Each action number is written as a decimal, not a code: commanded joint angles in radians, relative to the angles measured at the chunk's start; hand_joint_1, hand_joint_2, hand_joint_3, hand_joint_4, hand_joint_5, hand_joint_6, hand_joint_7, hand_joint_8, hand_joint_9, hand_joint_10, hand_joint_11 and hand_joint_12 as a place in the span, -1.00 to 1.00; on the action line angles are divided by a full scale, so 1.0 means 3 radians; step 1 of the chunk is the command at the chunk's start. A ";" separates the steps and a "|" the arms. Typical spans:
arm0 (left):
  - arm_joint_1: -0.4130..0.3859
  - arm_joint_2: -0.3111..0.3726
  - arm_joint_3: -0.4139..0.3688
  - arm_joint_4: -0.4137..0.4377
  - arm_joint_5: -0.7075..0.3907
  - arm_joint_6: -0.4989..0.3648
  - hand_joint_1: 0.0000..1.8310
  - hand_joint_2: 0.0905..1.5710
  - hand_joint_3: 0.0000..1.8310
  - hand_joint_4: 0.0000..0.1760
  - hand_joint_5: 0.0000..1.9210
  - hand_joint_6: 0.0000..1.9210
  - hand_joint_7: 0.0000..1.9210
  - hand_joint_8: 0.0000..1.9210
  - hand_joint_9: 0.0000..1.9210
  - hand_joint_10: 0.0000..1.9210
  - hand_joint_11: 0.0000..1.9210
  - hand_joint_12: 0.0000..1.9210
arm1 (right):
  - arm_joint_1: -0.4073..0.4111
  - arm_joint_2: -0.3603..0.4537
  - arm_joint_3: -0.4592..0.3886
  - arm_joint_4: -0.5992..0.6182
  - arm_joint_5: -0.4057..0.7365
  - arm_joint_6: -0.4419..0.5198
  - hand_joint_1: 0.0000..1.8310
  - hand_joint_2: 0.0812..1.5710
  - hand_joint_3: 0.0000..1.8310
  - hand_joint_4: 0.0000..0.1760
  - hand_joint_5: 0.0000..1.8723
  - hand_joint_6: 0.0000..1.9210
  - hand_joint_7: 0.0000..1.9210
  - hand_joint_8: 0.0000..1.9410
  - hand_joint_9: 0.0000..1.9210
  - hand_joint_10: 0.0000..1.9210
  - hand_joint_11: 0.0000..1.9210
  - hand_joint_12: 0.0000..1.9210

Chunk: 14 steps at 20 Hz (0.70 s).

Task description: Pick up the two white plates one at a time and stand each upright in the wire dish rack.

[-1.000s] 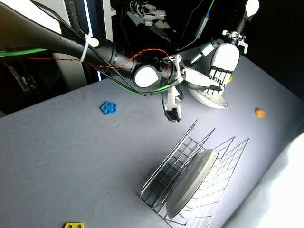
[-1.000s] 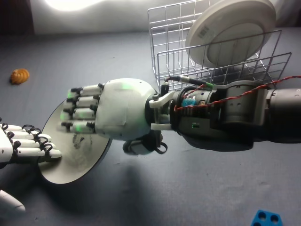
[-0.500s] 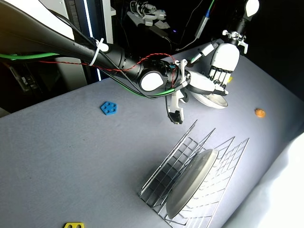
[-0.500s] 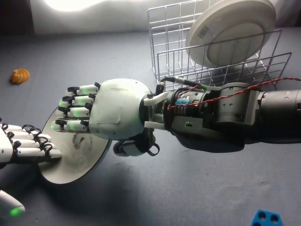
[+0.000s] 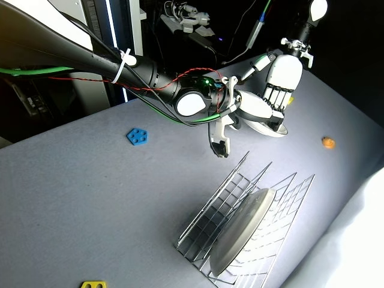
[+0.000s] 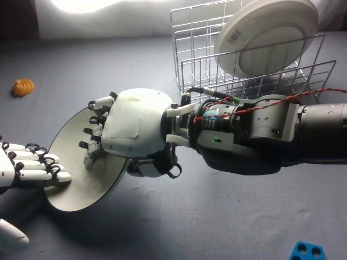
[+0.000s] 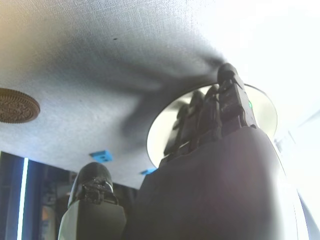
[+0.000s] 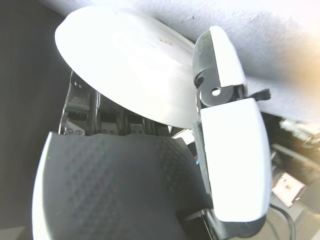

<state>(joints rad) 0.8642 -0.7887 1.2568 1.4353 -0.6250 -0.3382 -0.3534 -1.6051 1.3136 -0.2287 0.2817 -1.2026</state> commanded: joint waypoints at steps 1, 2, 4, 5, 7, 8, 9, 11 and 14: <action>0.0039 -0.0061 -0.0029 0.0180 -0.0045 -0.0004 -1.00 0.31 -1.00 -1.00 -0.96 -1.00 -0.97 -1.00 -1.00 -1.00 -1.00 -1.00 | 0.0023 0.0029 -0.0033 0.0012 0.0342 -0.0006 0.18 0.46 -0.94 -1.00 -0.13 0.02 -0.04 -0.99 -0.08 -0.99 -0.48 -0.09; 0.0040 -0.0061 -0.0030 0.0181 -0.0044 -0.0004 -1.00 0.31 -1.00 -1.00 -0.96 -1.00 -0.97 -1.00 -1.00 -1.00 -1.00 -1.00 | 0.0023 0.0043 -0.0054 0.0025 0.0342 -0.0006 0.18 0.46 -0.94 -1.00 -0.13 0.02 -0.04 -0.99 -0.08 -0.99 -0.48 -0.09; 0.0040 -0.0061 -0.0030 0.0184 -0.0043 -0.0004 -1.00 0.30 -1.00 -1.00 -0.97 -1.00 -0.98 -1.00 -1.00 -1.00 -1.00 -1.00 | 0.0017 0.0127 -0.0174 0.0102 0.0378 -0.0007 0.23 0.46 -1.00 -1.00 -0.06 0.16 0.07 -0.97 0.02 -0.97 -0.40 -0.05; 0.0041 -0.0060 -0.0031 0.0186 -0.0042 -0.0004 -1.00 0.29 -1.00 -1.00 -0.98 -1.00 -0.99 -1.00 -1.00 -1.00 -1.00 -1.00 | 0.0007 0.0163 -0.0231 0.0106 0.0417 -0.0009 0.32 0.40 -0.99 -0.82 0.02 0.12 0.02 -0.08 0.10 -0.98 -0.33 -0.06; 0.0042 -0.0056 -0.0034 0.0198 -0.0036 -0.0003 -1.00 0.30 -1.00 -1.00 -0.95 -0.99 -0.96 -0.99 -0.98 -0.99 -1.00 -1.00 | -0.0009 0.0188 -0.0284 0.0106 0.0445 -0.0035 0.33 0.38 -1.00 -0.72 0.07 0.04 0.05 -0.09 0.17 -0.96 -0.26 -0.06; 0.0033 -0.0049 -0.0037 0.0201 -0.0033 -0.0003 -1.00 0.31 -1.00 -1.00 -0.96 -0.99 -0.97 -0.99 -0.99 -1.00 -1.00 -1.00 | -0.0019 0.0190 -0.0289 0.0108 0.0445 -0.0039 0.34 0.36 -1.00 -0.72 0.10 -0.01 0.09 -0.15 0.22 -0.96 -0.21 -0.07; -0.0004 -0.0036 -0.0038 0.0201 -0.0032 -0.0004 -1.00 0.31 -1.00 -1.00 -0.94 -0.99 -0.95 -0.99 -0.97 -0.99 -1.00 -1.00 | -0.0029 0.0198 -0.0294 0.0118 0.0445 -0.0039 0.33 0.39 -1.00 -0.69 0.05 0.07 0.05 -0.06 0.19 -0.98 -0.23 -0.05; -0.0094 -0.0002 -0.0043 0.0201 -0.0031 -0.0004 -1.00 0.31 -1.00 -1.00 -0.94 -0.99 -0.94 -0.99 -0.97 -0.99 -1.00 -1.00 | -0.0032 0.0213 -0.0300 0.0118 0.0445 -0.0040 0.33 0.39 -1.00 -0.73 0.04 0.08 0.04 -0.06 0.20 -0.98 -0.22 -0.04; -0.0295 0.0075 -0.0077 0.0201 -0.0037 -0.0004 -1.00 0.31 -1.00 -1.00 -0.93 -0.99 -0.94 -0.99 -0.97 -0.99 -1.00 -1.00 | -0.0028 0.0236 -0.0309 0.0124 0.0445 -0.0040 0.32 0.40 -1.00 -0.72 0.01 0.13 0.03 -0.04 0.19 -0.99 -0.24 -0.02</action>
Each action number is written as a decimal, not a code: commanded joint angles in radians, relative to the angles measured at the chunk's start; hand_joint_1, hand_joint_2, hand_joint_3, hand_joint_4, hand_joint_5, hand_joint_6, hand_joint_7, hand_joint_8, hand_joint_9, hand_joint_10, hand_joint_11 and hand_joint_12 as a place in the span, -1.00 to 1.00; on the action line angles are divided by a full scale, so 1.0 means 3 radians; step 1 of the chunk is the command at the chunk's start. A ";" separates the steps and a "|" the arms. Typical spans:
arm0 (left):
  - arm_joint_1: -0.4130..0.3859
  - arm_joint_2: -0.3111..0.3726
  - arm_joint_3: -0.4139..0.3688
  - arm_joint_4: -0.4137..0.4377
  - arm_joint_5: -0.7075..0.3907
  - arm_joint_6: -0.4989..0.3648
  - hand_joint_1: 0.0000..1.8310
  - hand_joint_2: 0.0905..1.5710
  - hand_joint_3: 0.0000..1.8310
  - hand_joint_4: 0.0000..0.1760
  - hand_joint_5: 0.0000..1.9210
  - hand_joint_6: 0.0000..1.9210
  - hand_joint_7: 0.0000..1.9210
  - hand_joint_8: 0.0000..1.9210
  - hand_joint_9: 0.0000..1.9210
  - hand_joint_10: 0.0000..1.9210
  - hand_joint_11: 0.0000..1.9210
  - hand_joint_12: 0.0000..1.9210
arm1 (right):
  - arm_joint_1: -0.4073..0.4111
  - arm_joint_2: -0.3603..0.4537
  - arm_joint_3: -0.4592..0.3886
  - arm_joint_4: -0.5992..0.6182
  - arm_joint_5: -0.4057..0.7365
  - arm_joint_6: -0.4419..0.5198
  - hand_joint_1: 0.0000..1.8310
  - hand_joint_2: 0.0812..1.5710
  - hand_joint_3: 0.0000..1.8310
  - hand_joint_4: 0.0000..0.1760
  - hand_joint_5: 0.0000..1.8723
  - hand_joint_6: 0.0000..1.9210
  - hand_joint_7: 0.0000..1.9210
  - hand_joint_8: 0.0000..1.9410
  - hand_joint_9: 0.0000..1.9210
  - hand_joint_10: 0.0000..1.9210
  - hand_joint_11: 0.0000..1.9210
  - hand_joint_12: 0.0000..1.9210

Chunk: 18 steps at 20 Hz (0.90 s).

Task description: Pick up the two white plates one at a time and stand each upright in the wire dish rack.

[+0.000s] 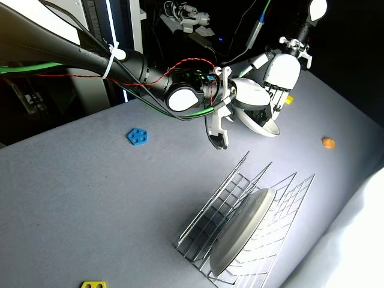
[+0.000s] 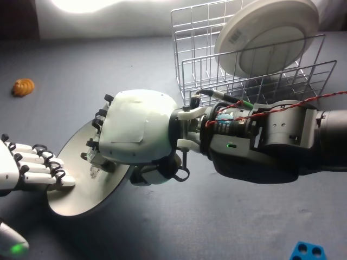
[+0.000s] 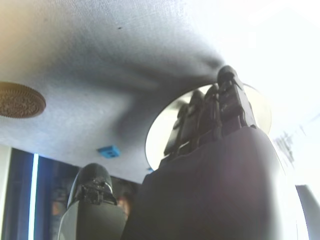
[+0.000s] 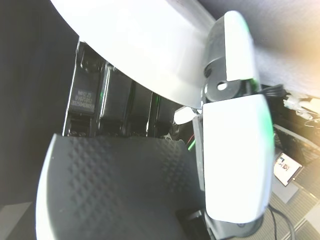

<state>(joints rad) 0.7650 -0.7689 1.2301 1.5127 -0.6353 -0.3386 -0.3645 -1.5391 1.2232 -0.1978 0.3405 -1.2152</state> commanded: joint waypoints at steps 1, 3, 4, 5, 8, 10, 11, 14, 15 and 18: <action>-0.0052 0.0040 -0.0006 -0.0057 -0.0013 -0.0002 -1.00 0.31 -1.00 -1.00 -0.96 -1.00 -0.95 -1.00 -0.99 -1.00 -1.00 -1.00 | 0.0011 0.0029 -0.0018 0.0021 0.0249 0.0002 0.33 0.40 -1.00 -0.86 0.04 0.11 0.02 -0.04 0.19 -0.99 -0.25 0.00; -0.0217 0.0096 -0.0032 -0.0057 -0.0031 -0.0002 -1.00 0.31 -1.00 -1.00 -0.95 -1.00 -0.95 -1.00 -0.99 -1.00 -1.00 -1.00 | 0.0015 0.0058 -0.0046 0.0021 0.0240 0.0002 0.33 0.40 -1.00 -0.87 0.04 0.11 0.02 -0.04 0.19 -1.00 -0.26 0.00; -0.0286 0.0114 -0.0034 -0.0057 -0.0040 -0.0002 -1.00 0.31 -1.00 -1.00 -0.95 -1.00 -0.94 -0.99 -0.98 -0.99 -1.00 -1.00 | 0.0016 0.0073 -0.0063 0.0021 0.0230 0.0003 0.33 0.40 -1.00 -0.89 0.04 0.11 0.01 -0.04 0.19 -0.99 -0.27 0.00; -0.0339 0.0128 -0.0034 -0.0057 -0.0048 -0.0002 -1.00 0.31 -1.00 -1.00 -0.95 -1.00 -0.94 -0.99 -0.98 -0.99 -1.00 -1.00 | 0.0019 0.0087 -0.0079 0.0021 0.0223 0.0003 0.33 0.40 -1.00 -0.89 0.04 0.11 0.01 -0.04 0.19 -0.99 -0.27 0.00; -0.0562 0.0201 -0.0044 -0.0015 -0.0094 -0.0002 -1.00 0.31 -1.00 -1.00 -0.95 -1.00 -0.95 -1.00 -0.97 -0.99 -1.00 -1.00 | 0.0050 0.0163 -0.0180 0.0021 0.0207 0.0003 0.33 0.39 -1.00 -0.86 0.05 0.09 0.04 -0.08 0.20 -0.99 -0.25 -0.02; -0.0735 0.0271 -0.0087 0.0103 -0.0125 -0.0002 -1.00 0.32 -1.00 -1.00 -0.94 -0.99 -0.94 -0.99 -0.97 -0.99 -1.00 -1.00 | 0.0084 0.0228 -0.0264 0.0021 0.0178 0.0003 0.34 0.37 -1.00 -0.88 0.08 0.06 0.07 -0.13 0.21 -0.99 -0.23 -0.03; -0.0806 0.0313 -0.0114 0.0124 -0.0147 -0.0002 -1.00 0.32 -1.00 -1.00 -0.94 -0.99 -0.94 -0.99 -0.97 -0.99 -1.00 -1.00 | 0.0113 0.0268 -0.0307 0.0024 0.0161 0.0005 0.34 0.37 -1.00 -0.88 0.08 0.06 0.07 -0.13 0.21 -0.99 -0.23 -0.03; -0.0984 0.0421 -0.0172 0.0191 -0.0176 -0.0003 -1.00 0.32 -1.00 -1.00 -0.96 -1.00 -0.98 -1.00 -1.00 -1.00 -1.00 -1.00 | 0.0242 0.0415 -0.0443 0.0193 0.0062 0.0008 0.34 0.36 -1.00 -0.73 0.09 0.01 0.11 -0.17 0.24 -0.99 -0.20 -0.07; -0.1030 0.0447 -0.0176 0.0238 -0.0190 -0.0053 -1.00 0.32 -1.00 -1.00 -0.95 -1.00 -0.97 -0.99 -0.99 -1.00 -1.00 -1.00 | 0.0303 0.0485 -0.0505 0.0268 0.0023 0.0013 0.34 0.35 -1.00 -0.76 0.09 0.01 0.12 -0.19 0.24 -0.99 -0.19 -0.07; -0.1154 0.0499 -0.0183 0.0366 -0.0225 -0.0167 -1.00 0.31 -1.00 -1.00 -0.98 -1.00 -1.00 -1.00 -1.00 -1.00 -1.00 -1.00 | 0.0443 0.0680 -0.0681 0.0407 -0.0058 0.0033 0.33 0.38 -1.00 -0.83 0.06 0.08 0.06 -0.11 0.21 -0.99 -0.23 -0.04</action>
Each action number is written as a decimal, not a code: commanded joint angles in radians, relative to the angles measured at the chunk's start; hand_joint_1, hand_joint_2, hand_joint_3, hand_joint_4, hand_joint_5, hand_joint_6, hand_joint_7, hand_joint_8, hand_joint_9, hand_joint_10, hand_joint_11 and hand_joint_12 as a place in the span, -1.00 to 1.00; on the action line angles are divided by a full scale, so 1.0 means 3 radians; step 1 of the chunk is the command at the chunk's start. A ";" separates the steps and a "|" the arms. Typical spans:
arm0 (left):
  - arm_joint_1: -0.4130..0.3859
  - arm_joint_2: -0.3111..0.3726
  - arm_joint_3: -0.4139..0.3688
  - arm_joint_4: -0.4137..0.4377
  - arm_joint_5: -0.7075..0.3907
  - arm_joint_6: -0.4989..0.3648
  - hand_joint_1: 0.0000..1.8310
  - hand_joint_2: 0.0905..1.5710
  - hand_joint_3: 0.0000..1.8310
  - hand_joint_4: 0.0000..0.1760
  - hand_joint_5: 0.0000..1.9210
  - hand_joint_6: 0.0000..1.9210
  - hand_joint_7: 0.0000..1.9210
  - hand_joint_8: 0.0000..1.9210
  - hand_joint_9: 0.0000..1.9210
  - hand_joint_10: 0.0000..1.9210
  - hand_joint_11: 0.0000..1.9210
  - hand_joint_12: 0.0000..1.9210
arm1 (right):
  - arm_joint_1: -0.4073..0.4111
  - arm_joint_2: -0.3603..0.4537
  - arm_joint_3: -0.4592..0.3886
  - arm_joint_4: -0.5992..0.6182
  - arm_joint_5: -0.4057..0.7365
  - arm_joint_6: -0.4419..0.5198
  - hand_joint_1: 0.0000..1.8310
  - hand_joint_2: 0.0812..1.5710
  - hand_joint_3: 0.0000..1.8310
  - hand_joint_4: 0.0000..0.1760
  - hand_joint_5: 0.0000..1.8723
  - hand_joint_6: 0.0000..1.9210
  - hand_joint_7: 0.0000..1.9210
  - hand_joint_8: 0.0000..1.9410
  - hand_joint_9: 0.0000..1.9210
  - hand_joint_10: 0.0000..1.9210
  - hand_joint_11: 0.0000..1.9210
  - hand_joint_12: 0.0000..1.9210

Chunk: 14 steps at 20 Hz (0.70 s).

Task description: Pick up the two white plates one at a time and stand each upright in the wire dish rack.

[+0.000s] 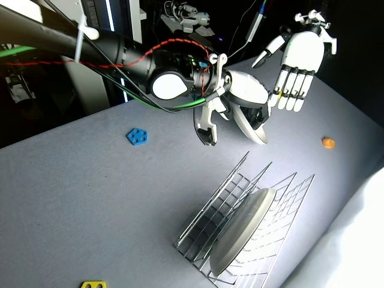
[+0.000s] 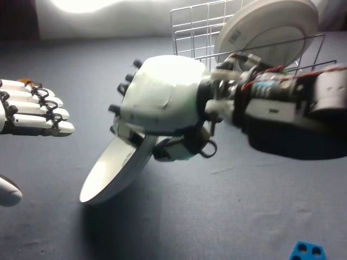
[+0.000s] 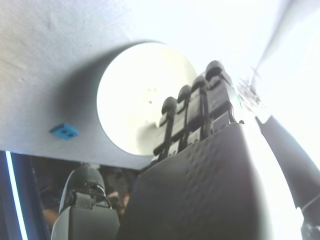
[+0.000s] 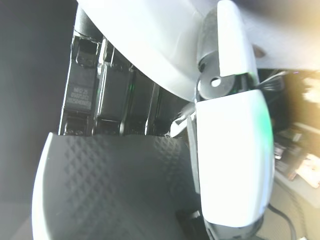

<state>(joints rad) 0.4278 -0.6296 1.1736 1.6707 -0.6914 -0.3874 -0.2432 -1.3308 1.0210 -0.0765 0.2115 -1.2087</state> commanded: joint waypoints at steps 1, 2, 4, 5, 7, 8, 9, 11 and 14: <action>-0.0057 0.0054 -0.0008 -0.0161 -0.0037 -0.0008 -1.00 0.32 -1.00 -1.00 -0.96 -0.99 -0.97 -0.99 -0.99 -1.00 -1.00 -1.00 | 0.0072 0.0039 -0.0060 0.0024 0.0362 0.0017 0.34 0.37 -1.00 -0.80 0.07 0.05 0.08 -0.14 0.22 -0.99 -0.24 -0.06; -0.0107 0.0071 -0.0021 -0.0153 -0.0038 -0.0008 -1.00 0.32 -1.00 -1.00 -0.95 -0.99 -0.97 -0.99 -0.99 -1.00 -1.00 -1.00 | 0.0127 0.0133 -0.0157 0.0053 0.0340 0.0030 0.34 0.36 -1.00 -0.79 0.10 0.01 0.09 -0.15 0.22 -0.99 -0.24 -0.06; -0.0145 0.0070 0.0008 -0.0147 -0.0071 -0.0028 -1.00 0.32 -1.00 -1.00 -0.96 -0.99 -0.97 -0.99 -1.00 -1.00 -1.00 -1.00 | 0.0200 0.0270 -0.0302 0.0071 0.0327 0.0056 0.35 0.36 -1.00 -0.83 0.11 -0.01 0.09 -0.15 0.22 -0.99 -0.24 -0.06; -0.0137 0.0070 0.0025 -0.0147 -0.0072 -0.0034 -1.00 0.33 -0.99 -1.00 -0.93 -0.98 -0.95 -0.98 -0.98 -0.99 -1.00 -1.00 | 0.0220 0.0313 -0.0347 0.0094 0.0309 0.0062 0.34 0.36 -1.00 -0.79 0.11 -0.01 0.09 -0.15 0.23 -0.99 -0.23 -0.06; -0.0088 0.0085 0.0078 -0.0147 -0.0084 -0.0059 -1.00 0.32 -1.00 -1.00 -0.95 -0.99 -0.97 -0.99 -0.99 -1.00 -1.00 -1.00 | 0.0288 0.0447 -0.0482 0.0129 0.0255 0.0088 0.34 0.36 -1.00 -0.78 0.10 -0.01 0.09 -0.15 0.23 -0.99 -0.23 -0.06; -0.0074 0.0101 0.0081 -0.0147 -0.0091 -0.0069 -1.00 0.31 -1.00 -1.00 -0.95 -0.99 -0.97 -1.00 -1.00 -1.00 -1.00 -1.00 | 0.0310 0.0485 -0.0517 0.0140 0.0225 0.0095 0.34 0.36 -1.00 -0.76 0.09 0.02 0.09 -0.13 0.22 -0.99 -0.25 -0.06; -0.0066 0.0124 0.0071 -0.0147 -0.0100 -0.0078 -1.00 0.31 -1.00 -1.00 -0.96 -1.00 -0.99 -1.00 -1.00 -1.00 -1.00 -1.00 | 0.0344 0.0525 -0.0548 0.0191 0.0162 0.0099 0.34 0.36 -1.00 -0.74 0.08 0.03 0.09 -0.13 0.22 -0.99 -0.26 -0.06; -0.0055 0.0167 0.0021 -0.0147 -0.0104 -0.0081 -1.00 0.31 -1.00 -1.00 -0.98 -1.00 -1.00 -1.00 -1.00 -1.00 -1.00 -1.00 | 0.0430 0.0591 -0.0578 0.0372 0.0041 0.0115 0.35 0.34 -1.00 -0.75 0.13 -0.05 0.12 -0.18 0.24 -0.99 -0.23 -0.05; -0.0043 0.0258 -0.0089 -0.0146 -0.0115 -0.0086 -1.00 0.31 -1.00 -1.00 -0.98 -1.00 -1.00 -1.00 -1.00 -1.00 -1.00 -1.00 | 0.0543 0.0706 -0.0621 0.0418 -0.0070 0.0319 0.35 0.35 -1.00 -0.80 0.11 -0.01 0.11 -0.18 0.24 -0.99 -0.23 -0.05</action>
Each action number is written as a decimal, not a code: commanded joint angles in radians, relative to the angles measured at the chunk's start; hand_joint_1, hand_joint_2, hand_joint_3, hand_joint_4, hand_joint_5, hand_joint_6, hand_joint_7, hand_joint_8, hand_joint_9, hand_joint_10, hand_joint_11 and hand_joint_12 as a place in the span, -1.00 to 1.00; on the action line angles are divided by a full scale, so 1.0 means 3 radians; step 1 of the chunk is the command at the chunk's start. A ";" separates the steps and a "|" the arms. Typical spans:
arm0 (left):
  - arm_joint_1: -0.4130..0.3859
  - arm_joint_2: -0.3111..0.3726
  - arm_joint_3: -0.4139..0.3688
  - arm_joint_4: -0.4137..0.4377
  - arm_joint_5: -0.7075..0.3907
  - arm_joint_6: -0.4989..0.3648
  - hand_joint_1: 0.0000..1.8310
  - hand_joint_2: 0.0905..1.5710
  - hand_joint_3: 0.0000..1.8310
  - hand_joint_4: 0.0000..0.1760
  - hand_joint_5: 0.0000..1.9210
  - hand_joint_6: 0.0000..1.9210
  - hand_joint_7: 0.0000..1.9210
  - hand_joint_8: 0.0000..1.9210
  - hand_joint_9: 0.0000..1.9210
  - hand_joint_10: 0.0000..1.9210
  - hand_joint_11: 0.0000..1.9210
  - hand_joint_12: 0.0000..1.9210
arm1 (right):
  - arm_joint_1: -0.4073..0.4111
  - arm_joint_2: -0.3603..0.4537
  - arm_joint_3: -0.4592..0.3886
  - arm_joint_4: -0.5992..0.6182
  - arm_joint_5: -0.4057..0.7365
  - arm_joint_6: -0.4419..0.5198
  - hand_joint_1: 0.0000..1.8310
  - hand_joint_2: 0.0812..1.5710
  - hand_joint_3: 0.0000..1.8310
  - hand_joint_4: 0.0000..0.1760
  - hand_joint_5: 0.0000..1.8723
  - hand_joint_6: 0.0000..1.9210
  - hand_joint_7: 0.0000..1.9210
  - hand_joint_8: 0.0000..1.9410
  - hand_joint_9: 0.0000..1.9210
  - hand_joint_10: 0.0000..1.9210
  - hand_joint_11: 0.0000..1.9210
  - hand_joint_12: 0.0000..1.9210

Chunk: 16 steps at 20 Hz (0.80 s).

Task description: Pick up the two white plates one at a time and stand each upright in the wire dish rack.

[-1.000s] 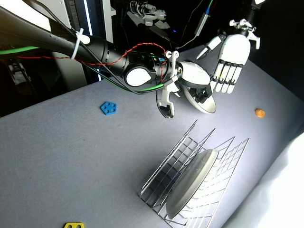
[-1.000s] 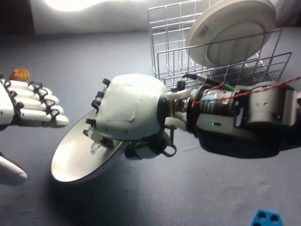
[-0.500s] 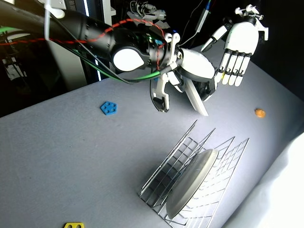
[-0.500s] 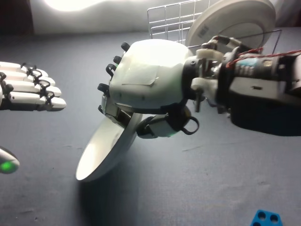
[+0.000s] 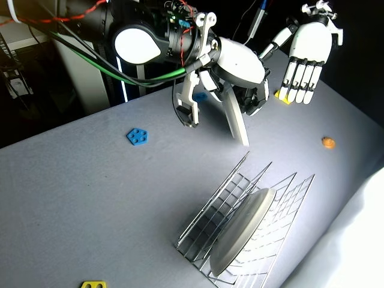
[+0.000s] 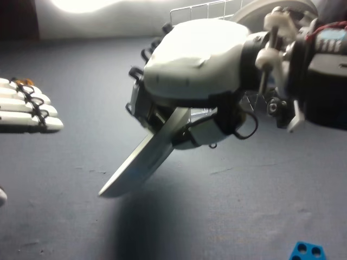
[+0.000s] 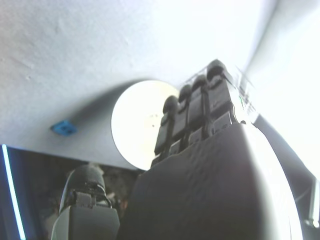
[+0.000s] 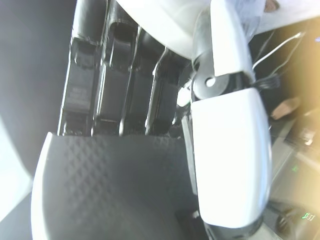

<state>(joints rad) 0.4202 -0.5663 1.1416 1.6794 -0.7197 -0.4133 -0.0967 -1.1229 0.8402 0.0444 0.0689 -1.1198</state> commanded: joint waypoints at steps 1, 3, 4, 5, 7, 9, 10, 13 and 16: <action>-0.0009 0.0077 -0.0013 -0.0176 -0.0029 -0.0003 -1.00 0.31 -1.00 -1.00 -0.98 -1.00 -1.00 -1.00 -1.00 -1.00 -1.00 -1.00 | 0.0087 0.0045 -0.0025 0.0015 0.0340 0.0137 0.34 0.35 -1.00 -0.81 0.11 -0.01 0.10 -0.16 0.24 -1.00 -0.23 -0.05; -0.0009 0.0091 -0.0017 -0.0176 -0.0041 -0.0003 -1.00 0.31 -1.00 -1.00 -0.97 -1.00 -1.00 -1.00 -1.00 -1.00 -1.00 -1.00 | 0.0164 0.0111 -0.0024 0.0015 0.0217 0.0485 0.34 0.37 -1.00 -0.75 0.09 0.02 0.08 -0.11 0.23 -1.00 -0.25 -0.02; -0.0010 0.0090 -0.0006 -0.0176 -0.0041 -0.0003 -1.00 0.31 -1.00 -1.00 -0.97 -1.00 -1.00 -1.00 -1.00 -1.00 -1.00 -1.00 | 0.0190 0.0133 -0.0024 0.0015 0.0208 0.0604 0.34 0.35 -1.00 -0.76 0.11 -0.02 0.11 -0.16 0.25 -0.99 -0.24 -0.04; -0.0018 0.0081 0.0013 -0.0176 -0.0040 -0.0006 -1.00 0.32 -1.00 -1.00 -0.95 -0.99 -0.96 -0.99 -0.98 -0.99 -1.00 -1.00 | 0.0229 0.0166 -0.0024 0.0015 0.0207 0.0796 0.35 0.35 -1.00 -0.78 0.12 -0.03 0.10 -0.17 0.24 -1.00 -0.24 -0.05; -0.0047 0.0032 0.0057 -0.0177 -0.0039 -0.0008 -1.00 0.31 -1.00 -1.00 -0.95 -0.99 -0.97 -0.99 -1.00 -1.00 -1.00 -1.00 | 0.0345 0.0238 -0.0020 0.0016 0.0139 0.1165 0.34 0.37 -1.00 -0.87 0.10 0.01 0.06 -0.11 0.22 -0.99 -0.26 -0.05; -0.0030 0.0028 0.0048 -0.0176 -0.0026 -0.0008 -1.00 0.31 -1.00 -1.00 -0.95 -0.99 -0.99 -1.00 -1.00 -1.00 -1.00 -1.00 | 0.0447 0.0278 -0.0001 0.0016 0.0057 0.1492 0.35 0.35 -1.00 -0.84 0.12 -0.03 0.11 -0.19 0.24 -0.99 -0.23 -0.07; -0.0035 0.0026 0.0047 -0.0177 -0.0026 -0.0008 -1.00 0.32 -1.00 -1.00 -0.94 -0.99 -0.98 -0.99 -1.00 -1.00 -1.00 -1.00 | 0.0477 0.0290 0.0007 0.0016 0.0037 0.1585 0.34 0.35 -1.00 -0.81 0.10 0.01 0.10 -0.17 0.24 -0.99 -0.22 -0.08; -0.0097 -0.0033 0.0144 -0.0244 -0.0060 -0.0008 -1.00 0.31 -1.00 -1.00 -0.93 -0.99 -0.96 -0.99 -0.99 -1.00 -1.00 -1.00 | 0.0585 0.0336 0.0045 0.0016 -0.0074 0.1822 0.34 0.36 -1.00 -0.74 0.09 0.01 0.10 -0.15 0.23 -1.00 -0.25 -0.06; -0.0086 -0.0084 0.0271 -0.0257 -0.0131 -0.0030 -1.00 0.32 -1.00 -1.00 -0.93 -0.99 -0.97 -1.00 -1.00 -1.00 -1.00 -1.00 | 0.0667 0.0387 0.0109 0.0017 -0.0132 0.1994 0.34 0.36 -1.00 -0.78 0.09 0.02 0.09 -0.14 0.23 -0.99 -0.25 -0.03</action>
<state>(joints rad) 0.4030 -0.5957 1.2213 1.6585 -0.7460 -0.4210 0.0814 -1.0115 0.8734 0.0334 -0.1104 -0.5419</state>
